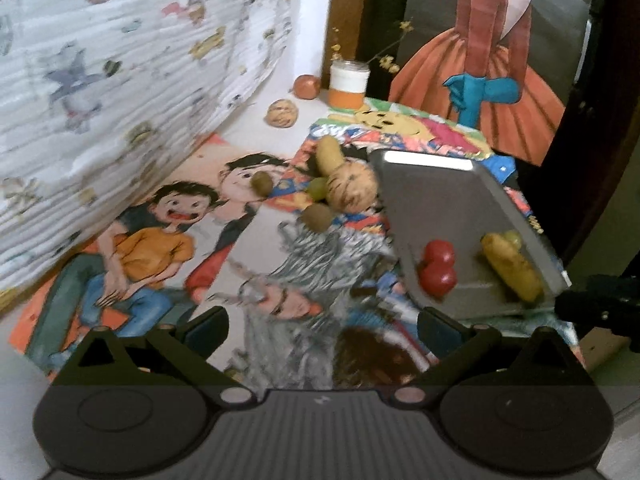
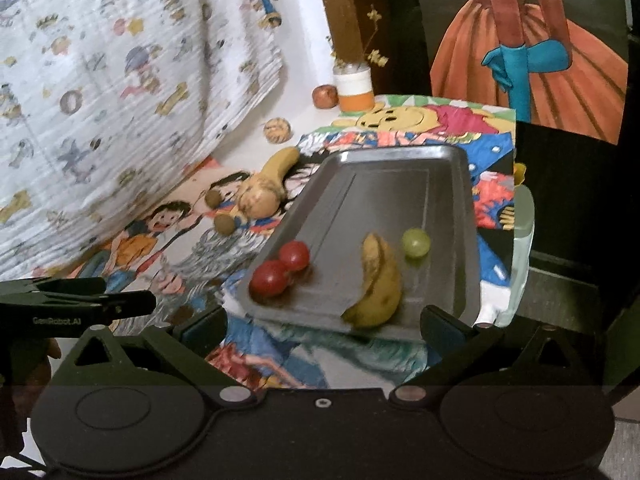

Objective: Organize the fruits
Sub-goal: 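Open both grippers and lift them away from the tray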

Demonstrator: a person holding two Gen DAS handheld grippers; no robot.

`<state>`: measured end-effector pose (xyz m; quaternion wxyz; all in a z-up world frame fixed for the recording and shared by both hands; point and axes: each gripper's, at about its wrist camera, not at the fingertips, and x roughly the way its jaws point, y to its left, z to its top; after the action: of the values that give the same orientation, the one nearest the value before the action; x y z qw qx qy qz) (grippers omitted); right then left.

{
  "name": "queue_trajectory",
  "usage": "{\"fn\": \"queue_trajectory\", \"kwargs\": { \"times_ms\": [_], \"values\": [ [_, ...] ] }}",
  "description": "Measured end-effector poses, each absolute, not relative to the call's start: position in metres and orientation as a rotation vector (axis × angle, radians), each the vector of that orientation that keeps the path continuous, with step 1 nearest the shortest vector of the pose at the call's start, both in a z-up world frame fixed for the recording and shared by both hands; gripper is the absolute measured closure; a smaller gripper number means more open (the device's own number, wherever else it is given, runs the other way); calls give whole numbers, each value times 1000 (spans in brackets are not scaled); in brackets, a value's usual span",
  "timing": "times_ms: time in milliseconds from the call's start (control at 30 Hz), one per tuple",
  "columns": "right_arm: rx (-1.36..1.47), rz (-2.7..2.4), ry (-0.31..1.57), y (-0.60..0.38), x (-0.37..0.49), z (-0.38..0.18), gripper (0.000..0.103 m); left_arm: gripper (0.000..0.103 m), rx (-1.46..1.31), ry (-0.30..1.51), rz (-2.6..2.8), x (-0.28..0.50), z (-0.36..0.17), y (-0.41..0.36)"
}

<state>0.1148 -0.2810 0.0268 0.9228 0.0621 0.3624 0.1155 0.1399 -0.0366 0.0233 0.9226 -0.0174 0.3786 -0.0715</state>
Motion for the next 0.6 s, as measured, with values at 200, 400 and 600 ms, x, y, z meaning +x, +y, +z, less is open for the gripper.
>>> {"fn": "queue_trajectory", "kwargs": {
  "times_ms": [200, 400, 600],
  "values": [
    [119, 265, 780, -265, 109, 26, 1, 0, -29, 789, -102, 124, 22, -20],
    [82, 299, 806, -250, 113, 24, 1, 0, -36, 795, -55, 124, 22, -4],
    [106, 326, 761, -240, 121, 33, 1, 0, -55, 770, -7, 134, 23, 12]
  ]
}}
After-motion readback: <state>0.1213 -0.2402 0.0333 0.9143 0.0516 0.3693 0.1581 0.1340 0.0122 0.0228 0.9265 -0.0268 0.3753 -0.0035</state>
